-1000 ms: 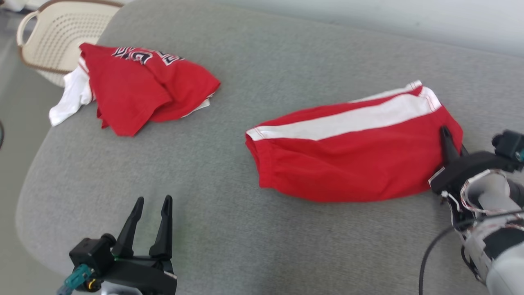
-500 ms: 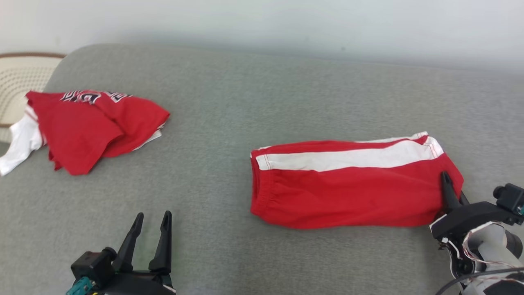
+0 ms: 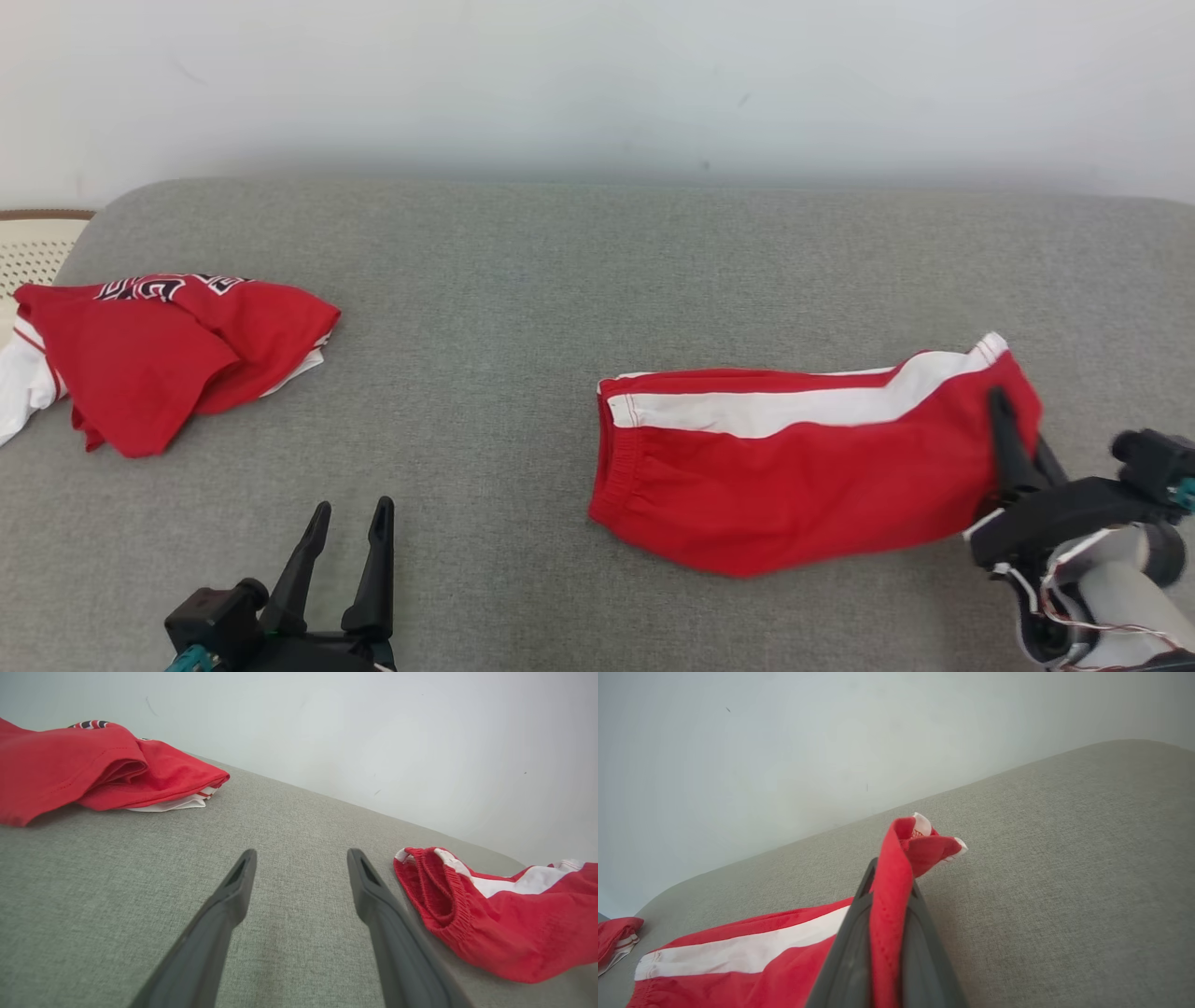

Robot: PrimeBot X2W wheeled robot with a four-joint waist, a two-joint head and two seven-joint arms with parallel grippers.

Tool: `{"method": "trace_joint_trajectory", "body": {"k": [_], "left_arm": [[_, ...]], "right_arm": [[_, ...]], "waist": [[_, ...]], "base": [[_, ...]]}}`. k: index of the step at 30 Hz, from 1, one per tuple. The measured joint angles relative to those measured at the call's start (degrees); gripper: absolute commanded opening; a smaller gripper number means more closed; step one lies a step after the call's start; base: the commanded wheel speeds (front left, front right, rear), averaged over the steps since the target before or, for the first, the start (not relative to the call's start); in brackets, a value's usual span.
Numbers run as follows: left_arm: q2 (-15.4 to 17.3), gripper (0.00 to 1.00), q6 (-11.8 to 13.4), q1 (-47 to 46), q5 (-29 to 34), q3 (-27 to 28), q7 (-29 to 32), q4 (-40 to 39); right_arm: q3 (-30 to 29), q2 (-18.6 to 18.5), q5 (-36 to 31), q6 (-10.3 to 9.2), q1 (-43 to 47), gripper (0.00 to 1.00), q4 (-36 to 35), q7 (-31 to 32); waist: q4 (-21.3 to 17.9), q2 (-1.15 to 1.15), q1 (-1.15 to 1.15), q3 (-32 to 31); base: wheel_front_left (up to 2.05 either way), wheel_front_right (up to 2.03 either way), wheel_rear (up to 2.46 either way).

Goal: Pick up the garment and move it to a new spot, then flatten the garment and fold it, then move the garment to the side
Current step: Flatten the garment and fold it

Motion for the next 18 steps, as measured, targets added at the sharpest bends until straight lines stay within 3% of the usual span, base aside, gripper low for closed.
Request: {"method": "trace_joint_trajectory", "body": {"k": [11,18], "left_arm": [[0.01,1.00,0.00,0.98,-1.36,-0.42,0.00,0.52],[0.00,1.00,0.00,1.08,-2.00,-0.79,0.00,0.52]], "right_arm": [[17.18,0.26,-1.71,0.00,-1.36,0.00,-10.03,3.60],[25.25,1.15,-1.10,0.00,-3.66,0.00,-10.79,4.88]], "waist": [[2.95,0.01,0.01,-0.60],[5.33,0.01,0.01,-0.70]], "base": [[0.00,0.00,0.00],[0.00,0.00,0.00]]}}
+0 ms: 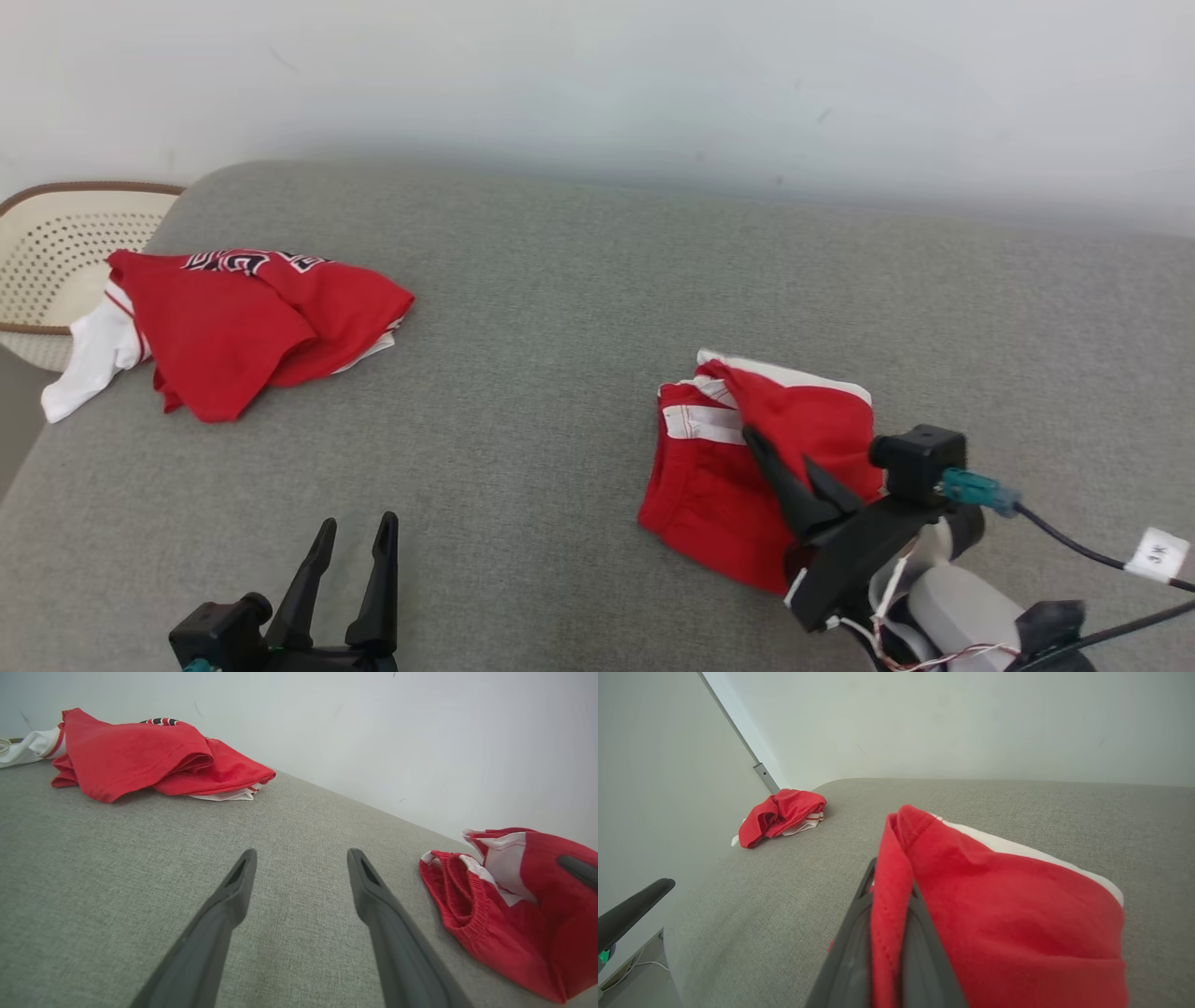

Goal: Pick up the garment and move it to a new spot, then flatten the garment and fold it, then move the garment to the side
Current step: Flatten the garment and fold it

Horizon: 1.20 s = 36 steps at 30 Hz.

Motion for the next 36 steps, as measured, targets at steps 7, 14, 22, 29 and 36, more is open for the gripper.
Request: {"method": "trace_joint_trajectory", "body": {"k": [7,14,22,29,36], "left_arm": [[0.02,1.00,0.00,0.03,-0.47,-0.34,0.00,0.03],[0.01,1.00,0.00,0.58,-0.47,0.77,0.00,-0.27],[0.02,1.00,0.00,0.85,-0.46,0.79,0.00,-0.57],[0.01,1.00,0.00,0.55,-0.37,0.26,0.00,-1.00],[0.00,1.00,0.00,0.54,-0.29,0.09,0.00,-1.13]], "right_arm": [[5.64,1.40,1.79,0.00,-1.72,0.00,3.32,0.97],[6.03,0.84,5.64,0.00,-3.63,1.00,1.53,-2.41],[-4.88,-2.21,6.62,0.00,-4.24,1.00,-0.99,-4.82],[-15.23,-2.22,5.31,0.00,2.10,1.00,1.99,-4.88],[-13.70,-0.83,7.28,0.00,5.86,1.00,5.73,-4.88]], "waist": [[2.16,0.00,0.00,0.02],[2.15,0.00,0.00,0.06],[-0.03,0.00,0.00,0.00],[-0.59,0.00,0.00,0.09],[0.00,0.00,0.00,0.65]], "base": [[0.00,0.00,0.00],[0.00,0.00,0.00],[0.00,0.00,0.00],[0.00,0.00,0.00],[0.00,0.00,0.00]]}}
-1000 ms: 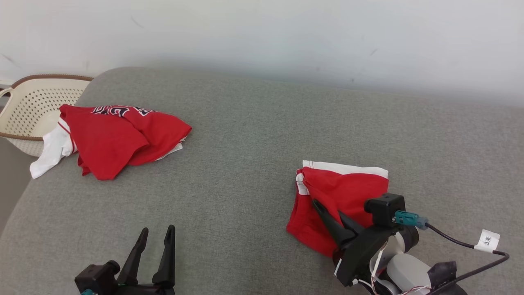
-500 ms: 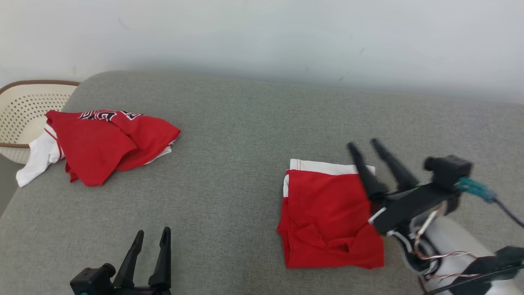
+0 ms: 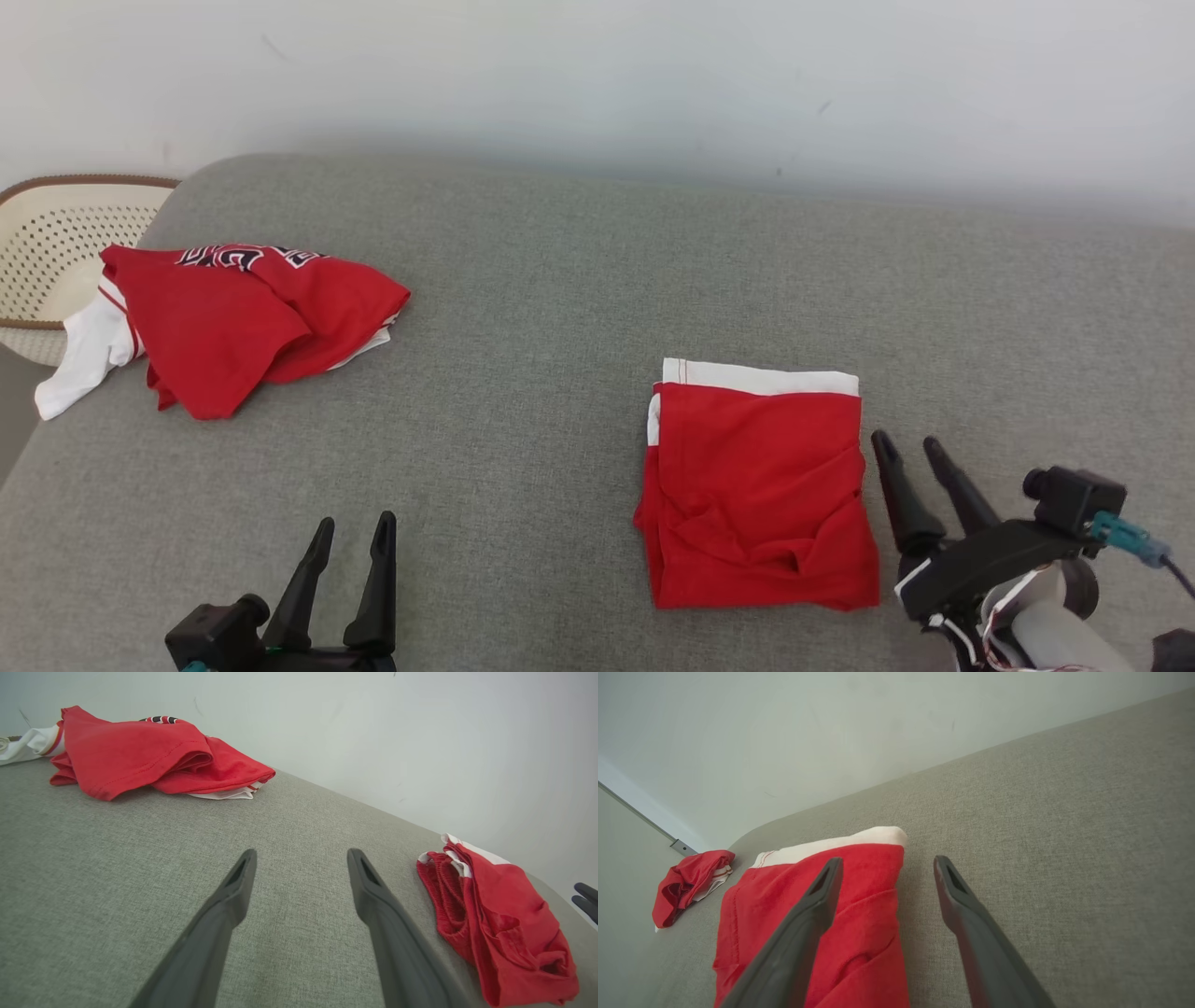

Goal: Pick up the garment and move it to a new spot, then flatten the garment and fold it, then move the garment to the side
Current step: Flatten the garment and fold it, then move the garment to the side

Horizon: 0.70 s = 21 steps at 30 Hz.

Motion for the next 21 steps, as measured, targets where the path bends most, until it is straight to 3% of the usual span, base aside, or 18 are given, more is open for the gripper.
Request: {"method": "trace_joint_trajectory", "body": {"k": [21], "left_arm": [[0.02,1.00,0.00,-0.96,-0.05,-0.87,0.00,0.14]], "right_arm": [[7.40,0.78,8.08,0.00,-4.82,1.00,7.79,0.00]], "waist": [[3.72,0.00,0.00,2.49]], "base": [[0.00,0.00,0.00]]}}
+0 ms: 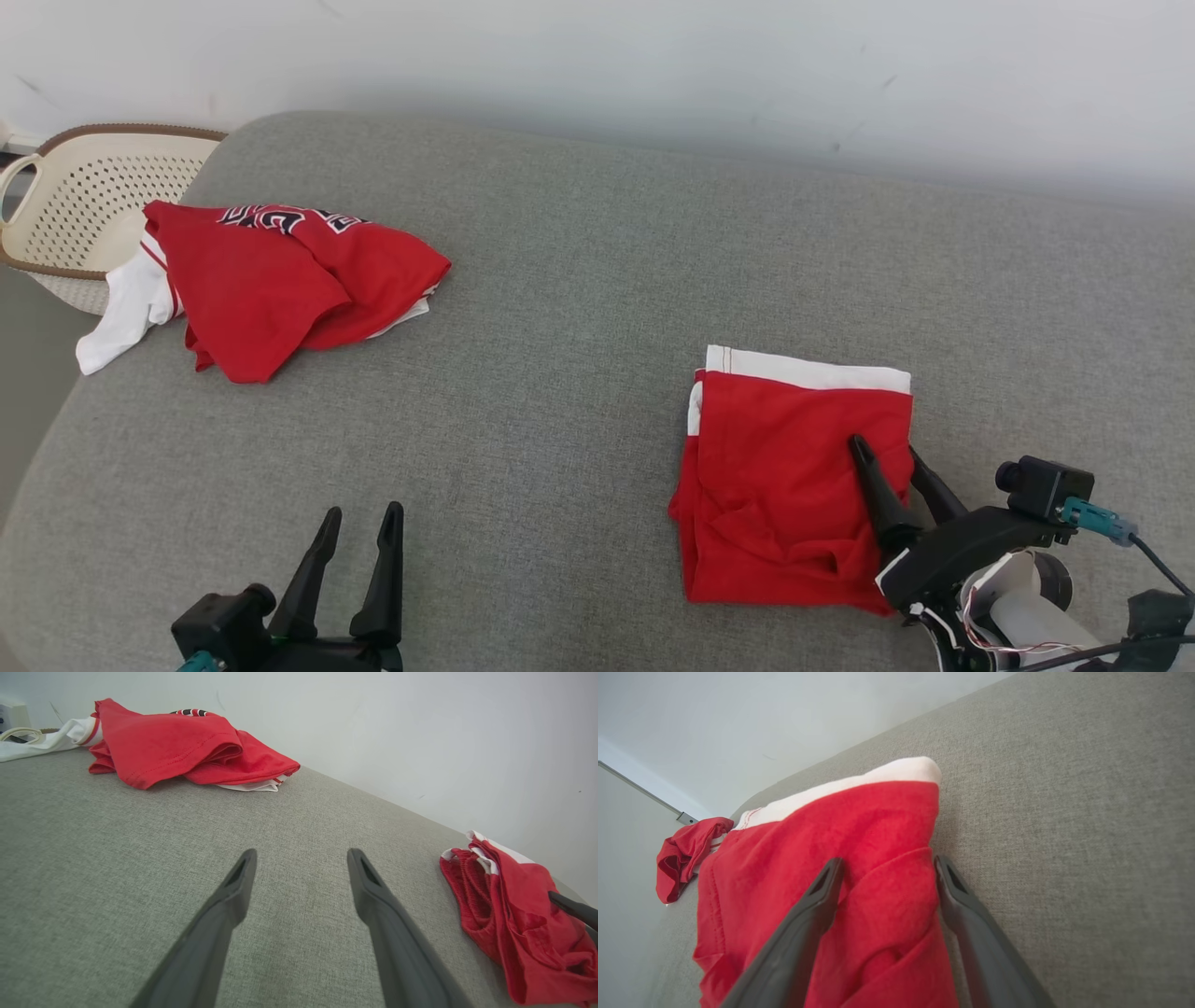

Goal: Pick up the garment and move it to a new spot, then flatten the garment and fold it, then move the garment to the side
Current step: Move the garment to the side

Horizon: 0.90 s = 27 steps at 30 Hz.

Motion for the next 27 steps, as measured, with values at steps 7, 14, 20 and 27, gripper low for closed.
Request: {"method": "trace_joint_trajectory", "body": {"k": [7,14,20,27], "left_arm": [[-0.01,1.00,0.00,0.04,-0.05,0.70,0.00,-0.05],[-0.02,1.00,0.00,-1.12,-0.24,-0.59,0.00,0.00],[-0.02,1.00,0.00,-0.98,-0.23,-0.73,0.00,0.09],[-0.01,1.00,0.00,0.15,-0.20,-0.21,0.00,0.41]], "right_arm": [[0.18,-1.08,0.19,0.00,-0.13,1.00,-1.21,0.00],[5.42,-1.03,2.35,0.00,-2.82,1.00,2.12,0.12],[8.79,-1.11,2.78,0.00,-5.50,0.00,3.14,0.07],[4.92,-2.14,-3.71,0.00,-5.80,0.00,-1.94,0.01]], "waist": [[-0.63,0.00,0.00,0.34],[-0.30,0.00,0.00,0.61],[0.47,0.00,0.00,0.40],[0.46,0.00,0.00,-1.02]], "base": [[0.00,0.00,0.00],[0.00,0.00,0.00],[0.00,0.00,0.00],[0.00,0.00,0.00]]}}
